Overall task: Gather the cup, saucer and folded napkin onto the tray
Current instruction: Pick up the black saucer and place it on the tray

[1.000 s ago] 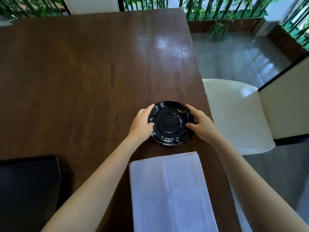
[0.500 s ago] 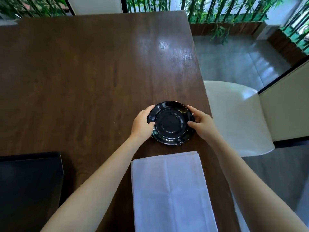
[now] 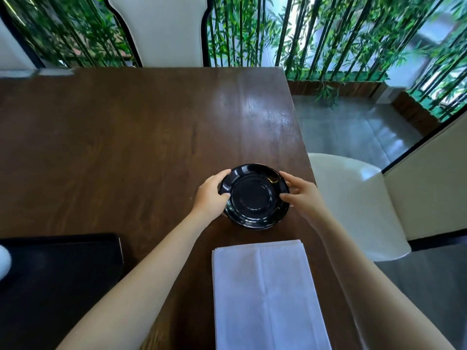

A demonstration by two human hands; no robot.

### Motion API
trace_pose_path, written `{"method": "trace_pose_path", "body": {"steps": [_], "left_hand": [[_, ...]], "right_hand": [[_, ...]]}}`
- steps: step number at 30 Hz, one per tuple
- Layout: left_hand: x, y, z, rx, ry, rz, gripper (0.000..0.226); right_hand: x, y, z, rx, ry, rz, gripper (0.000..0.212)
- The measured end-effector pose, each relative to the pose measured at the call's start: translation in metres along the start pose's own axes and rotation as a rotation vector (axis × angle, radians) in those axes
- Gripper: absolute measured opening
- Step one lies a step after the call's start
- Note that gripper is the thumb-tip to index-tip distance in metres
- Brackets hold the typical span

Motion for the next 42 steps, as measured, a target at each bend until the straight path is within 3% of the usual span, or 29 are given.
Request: {"method": "trace_pose_path", "body": {"steps": [21, 34, 42], "left_hand": [[-0.182, -0.032, 0.012, 0.09, -0.079, 0.269, 0.059], [-0.31, -0.096, -0.068, -0.035, -0.143, 0.492, 0.058], [-0.35, -0.143, -0.148, -0.225, -0.261, 0.601, 0.059]], "right_hand": [[0.068, -0.055, -0.169, -0.305, -0.017, -0.145, 0.061], [0.201, -0.119, -0.23, -0.393, -0.004, -0.423, 0.059], [0.29, -0.162, -0.227, -0.381, -0.049, -0.577, 0.061]]}}
Point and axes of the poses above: each hand's wrist, its own y-axis towards the middle knuckle, its own x-axis out of the palm, z = x × y, the point moved 5 cm from there along y, towards the middle knuckle, and after that the axes turned 12 degrees about z, right-handed, at the moved point
